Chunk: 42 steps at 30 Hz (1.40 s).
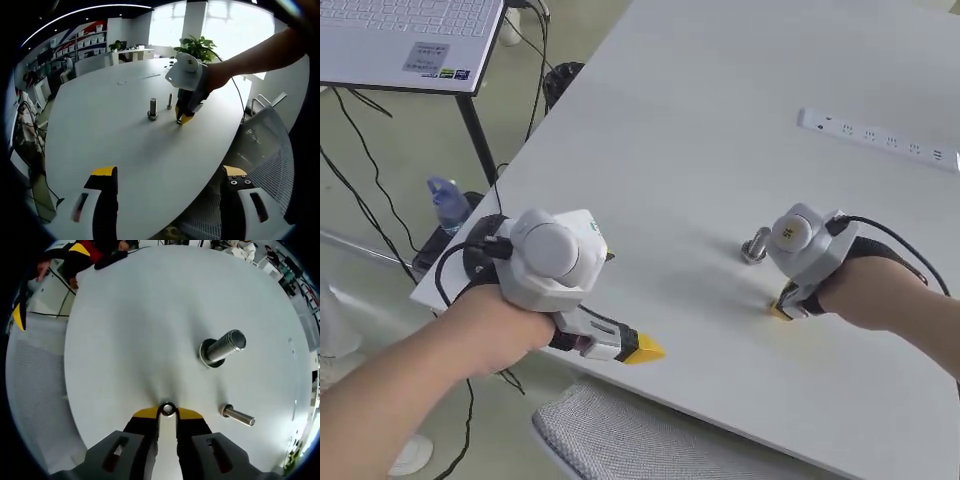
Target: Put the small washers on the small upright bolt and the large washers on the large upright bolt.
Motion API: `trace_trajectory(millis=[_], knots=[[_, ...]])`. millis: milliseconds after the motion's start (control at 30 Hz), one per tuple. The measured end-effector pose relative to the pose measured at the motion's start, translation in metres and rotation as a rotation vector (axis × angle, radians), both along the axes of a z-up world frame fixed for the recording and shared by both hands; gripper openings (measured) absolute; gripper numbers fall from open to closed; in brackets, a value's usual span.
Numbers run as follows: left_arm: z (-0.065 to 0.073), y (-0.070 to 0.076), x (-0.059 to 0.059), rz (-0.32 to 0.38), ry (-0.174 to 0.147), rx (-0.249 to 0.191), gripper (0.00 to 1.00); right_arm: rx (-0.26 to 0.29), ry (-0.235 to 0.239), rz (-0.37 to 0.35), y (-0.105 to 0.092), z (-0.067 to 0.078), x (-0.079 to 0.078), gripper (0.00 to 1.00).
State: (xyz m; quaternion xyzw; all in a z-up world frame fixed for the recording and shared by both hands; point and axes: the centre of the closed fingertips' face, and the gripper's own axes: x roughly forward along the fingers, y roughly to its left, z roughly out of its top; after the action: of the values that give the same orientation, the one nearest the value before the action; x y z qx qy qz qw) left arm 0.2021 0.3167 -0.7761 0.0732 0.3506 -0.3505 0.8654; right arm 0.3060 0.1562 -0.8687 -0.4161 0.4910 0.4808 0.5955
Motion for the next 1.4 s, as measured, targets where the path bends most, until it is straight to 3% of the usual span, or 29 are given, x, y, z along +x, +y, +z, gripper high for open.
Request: trace_trajectory(millis=[333, 633, 933, 1400], knots=[[0.002, 0.0, 0.002, -0.003, -0.001, 0.003, 0.84, 0.023, 0.008, 0.002, -0.001, 0.003, -0.001, 0.12], [0.003, -0.005, 0.005, -0.014, -0.004, 0.003, 0.83, 0.03, 0.006, 0.002, -0.006, 0.021, 0.006, 0.12], [0.006, -0.009, 0.013, -0.018, -0.014, -0.005, 0.83, 0.036, 0.009, -0.02, -0.02, 0.043, 0.012, 0.12], [0.008, -0.012, 0.016, -0.026, -0.016, -0.014, 0.88, 0.025, -0.001, -0.054, -0.047, 0.053, 0.023, 0.12]])
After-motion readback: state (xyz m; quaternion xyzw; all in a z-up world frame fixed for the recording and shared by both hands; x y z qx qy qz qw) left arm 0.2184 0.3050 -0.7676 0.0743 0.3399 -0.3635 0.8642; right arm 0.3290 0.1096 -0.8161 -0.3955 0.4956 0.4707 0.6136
